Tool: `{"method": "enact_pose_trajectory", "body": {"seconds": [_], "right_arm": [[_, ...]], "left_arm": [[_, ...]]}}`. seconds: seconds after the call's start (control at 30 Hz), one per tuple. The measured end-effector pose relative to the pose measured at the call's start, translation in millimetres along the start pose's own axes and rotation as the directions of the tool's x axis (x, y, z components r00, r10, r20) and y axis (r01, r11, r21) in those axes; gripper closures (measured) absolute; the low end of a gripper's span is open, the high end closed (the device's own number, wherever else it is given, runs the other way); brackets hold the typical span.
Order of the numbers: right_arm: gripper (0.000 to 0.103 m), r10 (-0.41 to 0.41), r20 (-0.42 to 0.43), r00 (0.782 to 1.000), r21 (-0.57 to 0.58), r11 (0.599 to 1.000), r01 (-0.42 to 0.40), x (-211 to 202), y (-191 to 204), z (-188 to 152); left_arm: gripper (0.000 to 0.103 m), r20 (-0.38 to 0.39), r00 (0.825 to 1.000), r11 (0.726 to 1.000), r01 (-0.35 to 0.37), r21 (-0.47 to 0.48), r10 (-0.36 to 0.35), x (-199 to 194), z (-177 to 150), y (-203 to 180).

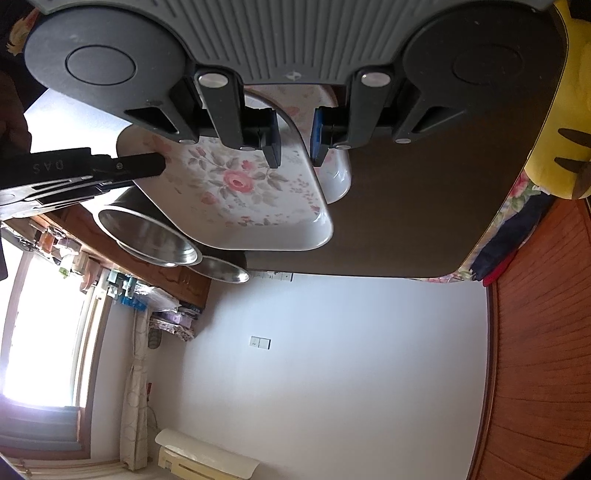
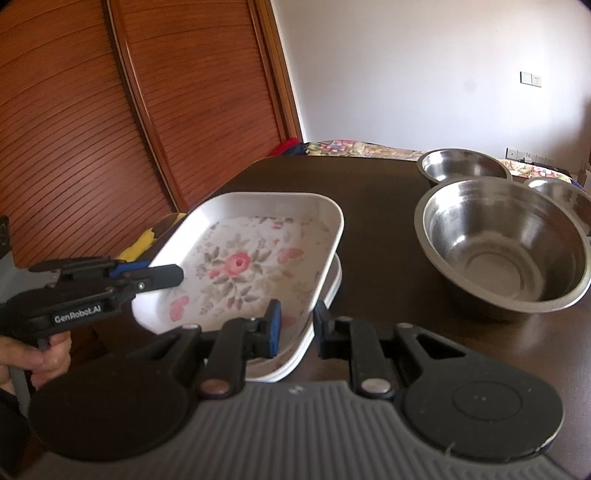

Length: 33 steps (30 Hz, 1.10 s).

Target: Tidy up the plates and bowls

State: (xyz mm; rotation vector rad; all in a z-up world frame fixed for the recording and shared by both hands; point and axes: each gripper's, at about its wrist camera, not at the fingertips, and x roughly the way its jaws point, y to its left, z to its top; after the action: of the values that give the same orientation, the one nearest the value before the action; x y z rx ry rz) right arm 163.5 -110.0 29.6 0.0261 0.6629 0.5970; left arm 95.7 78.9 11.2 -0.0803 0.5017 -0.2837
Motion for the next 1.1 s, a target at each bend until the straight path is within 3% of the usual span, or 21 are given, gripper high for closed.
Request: {"method": "enact_pose_trajectory", "body": {"seconds": [0.63,1.1], "right_arm": [[0.082,-0.021,-0.023,1.000,-0.051,0.999,0.020,5.1,12.0,3.8],[0.081,-0.006,0.002,1.000,-0.021,1.000,0.006,7.0,5.9,2.3]], "left_arm": [[0.056,-0.027,1.000,1.000,-0.013,-0.018,0.013,14.0,-10.5,8.3],[0.055,-0.018,1.000,0.999,-0.009,-0.032,0.008,12.5,-11.4,10.7]]}}
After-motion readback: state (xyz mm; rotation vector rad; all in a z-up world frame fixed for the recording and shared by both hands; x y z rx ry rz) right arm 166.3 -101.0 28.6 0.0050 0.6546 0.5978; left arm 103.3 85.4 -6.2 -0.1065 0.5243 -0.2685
